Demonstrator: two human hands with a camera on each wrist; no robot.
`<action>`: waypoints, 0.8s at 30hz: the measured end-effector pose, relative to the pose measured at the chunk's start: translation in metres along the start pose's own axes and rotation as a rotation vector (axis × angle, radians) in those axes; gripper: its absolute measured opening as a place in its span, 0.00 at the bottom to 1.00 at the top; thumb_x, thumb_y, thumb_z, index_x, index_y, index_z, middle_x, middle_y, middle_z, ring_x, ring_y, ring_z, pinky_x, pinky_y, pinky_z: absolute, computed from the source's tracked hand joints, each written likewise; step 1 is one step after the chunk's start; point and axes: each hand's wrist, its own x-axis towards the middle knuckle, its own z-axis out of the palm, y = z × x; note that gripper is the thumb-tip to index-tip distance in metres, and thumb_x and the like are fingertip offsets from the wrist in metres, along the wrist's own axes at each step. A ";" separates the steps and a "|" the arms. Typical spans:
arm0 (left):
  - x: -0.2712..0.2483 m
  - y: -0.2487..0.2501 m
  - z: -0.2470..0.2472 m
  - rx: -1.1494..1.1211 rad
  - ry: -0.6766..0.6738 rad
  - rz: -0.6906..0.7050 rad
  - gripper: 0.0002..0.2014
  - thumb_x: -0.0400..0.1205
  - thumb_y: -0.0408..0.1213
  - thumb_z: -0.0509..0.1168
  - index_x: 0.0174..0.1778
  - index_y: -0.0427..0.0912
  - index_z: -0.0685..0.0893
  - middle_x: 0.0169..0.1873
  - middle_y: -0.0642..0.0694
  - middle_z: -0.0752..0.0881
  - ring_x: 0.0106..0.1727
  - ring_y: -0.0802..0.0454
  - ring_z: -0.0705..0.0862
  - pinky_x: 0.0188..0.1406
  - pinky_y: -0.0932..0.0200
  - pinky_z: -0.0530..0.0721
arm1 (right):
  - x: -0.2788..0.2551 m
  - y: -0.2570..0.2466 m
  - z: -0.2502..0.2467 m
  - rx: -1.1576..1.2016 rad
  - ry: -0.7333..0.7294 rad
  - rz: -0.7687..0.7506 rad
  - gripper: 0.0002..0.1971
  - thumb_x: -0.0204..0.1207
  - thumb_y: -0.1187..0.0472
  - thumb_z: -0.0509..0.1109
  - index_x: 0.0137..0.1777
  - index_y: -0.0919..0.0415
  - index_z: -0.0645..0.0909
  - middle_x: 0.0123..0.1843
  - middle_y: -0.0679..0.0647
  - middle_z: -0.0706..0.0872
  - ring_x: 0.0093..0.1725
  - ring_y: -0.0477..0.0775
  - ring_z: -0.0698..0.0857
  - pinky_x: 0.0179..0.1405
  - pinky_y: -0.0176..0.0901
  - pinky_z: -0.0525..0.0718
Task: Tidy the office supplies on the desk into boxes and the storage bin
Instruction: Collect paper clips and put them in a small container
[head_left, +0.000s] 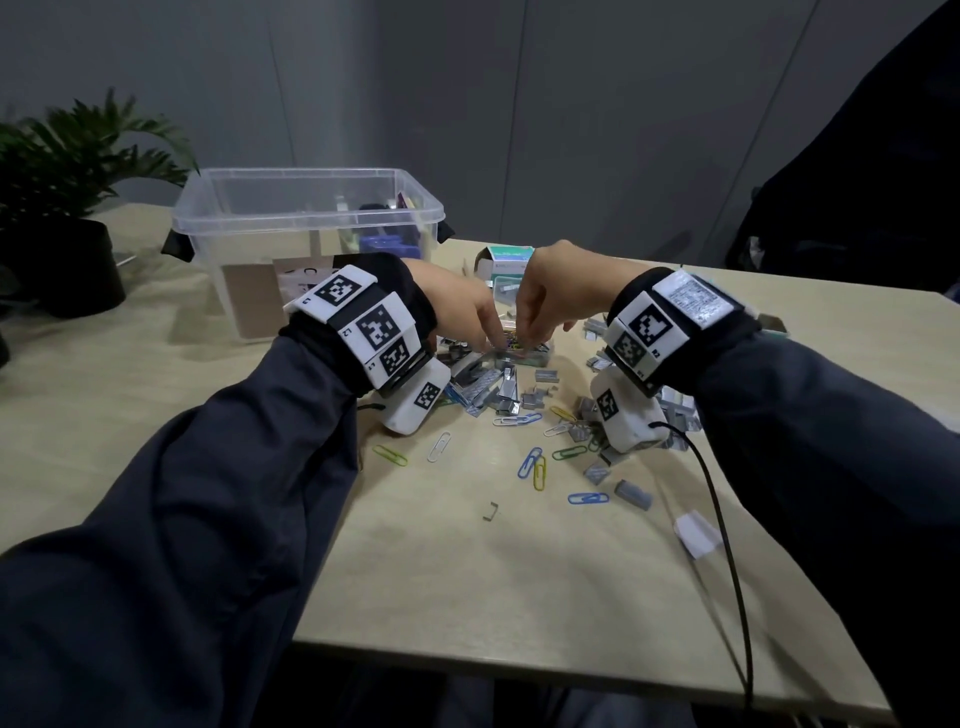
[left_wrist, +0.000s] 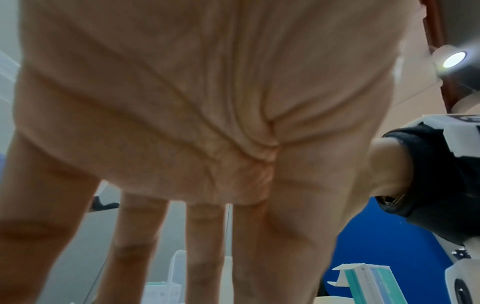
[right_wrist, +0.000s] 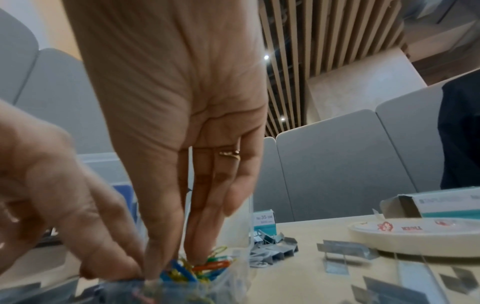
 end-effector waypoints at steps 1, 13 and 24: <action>0.000 0.001 -0.001 0.020 -0.004 0.003 0.19 0.86 0.35 0.59 0.72 0.54 0.79 0.71 0.51 0.79 0.64 0.52 0.79 0.42 0.66 0.82 | 0.001 -0.001 0.002 -0.011 -0.012 0.006 0.04 0.70 0.67 0.81 0.44 0.60 0.92 0.40 0.53 0.92 0.34 0.41 0.88 0.26 0.30 0.83; 0.005 -0.005 0.000 -0.005 0.163 0.031 0.21 0.84 0.40 0.65 0.74 0.43 0.76 0.66 0.46 0.79 0.62 0.46 0.83 0.54 0.51 0.87 | -0.019 0.001 -0.015 -0.041 -0.103 0.122 0.10 0.68 0.53 0.83 0.40 0.60 0.90 0.32 0.48 0.92 0.33 0.41 0.90 0.36 0.37 0.85; -0.007 0.009 0.003 -0.021 0.107 0.176 0.04 0.79 0.35 0.70 0.44 0.42 0.90 0.30 0.54 0.88 0.28 0.66 0.83 0.35 0.63 0.80 | -0.031 -0.008 0.016 -0.164 -0.350 0.123 0.10 0.69 0.57 0.82 0.47 0.61 0.91 0.35 0.49 0.92 0.34 0.42 0.89 0.31 0.33 0.79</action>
